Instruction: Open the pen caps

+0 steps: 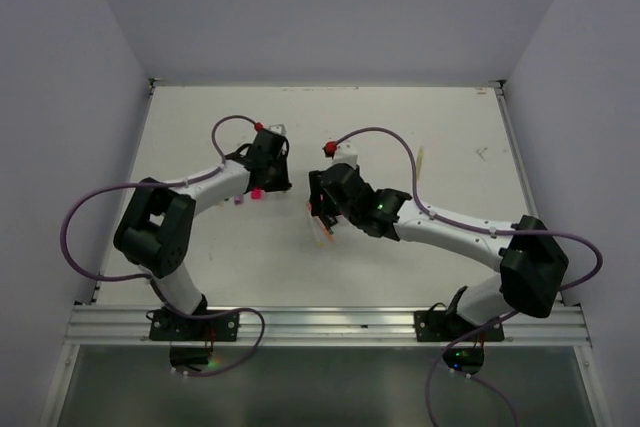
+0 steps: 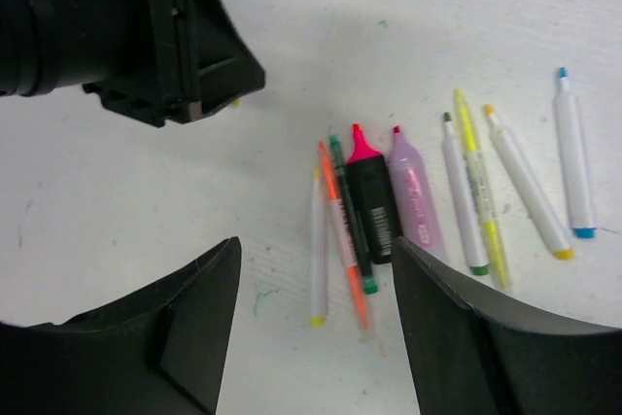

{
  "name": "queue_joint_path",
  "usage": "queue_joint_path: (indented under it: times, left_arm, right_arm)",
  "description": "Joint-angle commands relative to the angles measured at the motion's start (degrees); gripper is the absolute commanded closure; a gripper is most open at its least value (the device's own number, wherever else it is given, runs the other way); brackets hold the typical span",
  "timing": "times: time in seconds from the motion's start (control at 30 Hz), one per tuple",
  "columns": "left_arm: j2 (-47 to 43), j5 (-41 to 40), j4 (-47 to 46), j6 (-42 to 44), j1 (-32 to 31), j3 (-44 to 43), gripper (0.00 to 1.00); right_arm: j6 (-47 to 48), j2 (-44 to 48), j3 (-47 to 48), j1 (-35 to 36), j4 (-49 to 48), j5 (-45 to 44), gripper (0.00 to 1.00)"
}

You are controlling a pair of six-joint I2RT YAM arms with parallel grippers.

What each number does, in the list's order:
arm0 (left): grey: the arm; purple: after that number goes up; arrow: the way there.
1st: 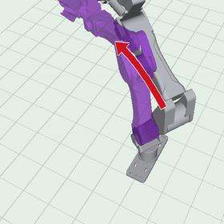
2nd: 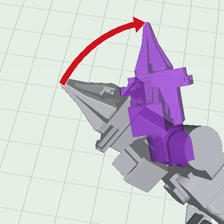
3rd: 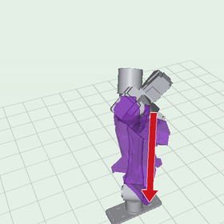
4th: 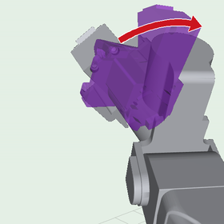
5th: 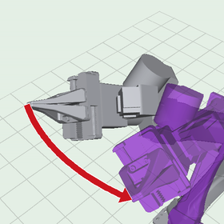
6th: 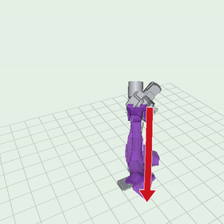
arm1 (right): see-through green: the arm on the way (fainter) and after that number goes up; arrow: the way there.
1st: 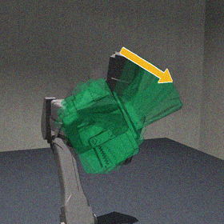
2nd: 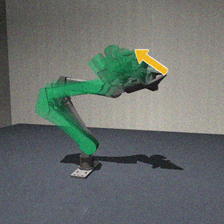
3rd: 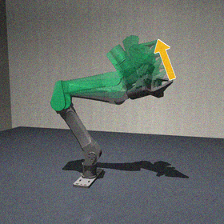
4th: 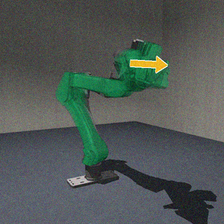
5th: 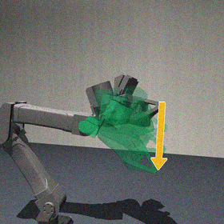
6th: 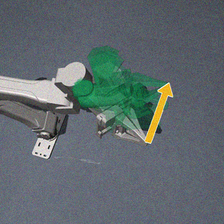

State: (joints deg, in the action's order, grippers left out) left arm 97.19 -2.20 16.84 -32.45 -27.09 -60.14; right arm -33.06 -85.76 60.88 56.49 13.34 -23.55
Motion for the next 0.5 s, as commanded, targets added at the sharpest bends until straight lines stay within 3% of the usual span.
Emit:
queue_joint_path:
  times: [0.0, 0.13, 0.47]
  left_arm:
    - [2.6, -1.8, -1.5, -1.5, -0.3, -3.2, 0.82]
    - [5.5, -2.1, -1.0, -1.8, -0.3, -4.5, 0.81]
    - [7.8, -4.8, 0.9, -1.7, -0.3, -5.3, 0.72]
  right_arm:
    - [-0.9, 2.3, -4.3, -3.7, -0.2, -3.7, 0.33]
    - [-2.0, 5.2, -8.0, -9.8, -0.2, -1.0, 0.33]
    - [-0.6, 9.1, -12.7, -15.9, -0.6, -2.5, 0.31]
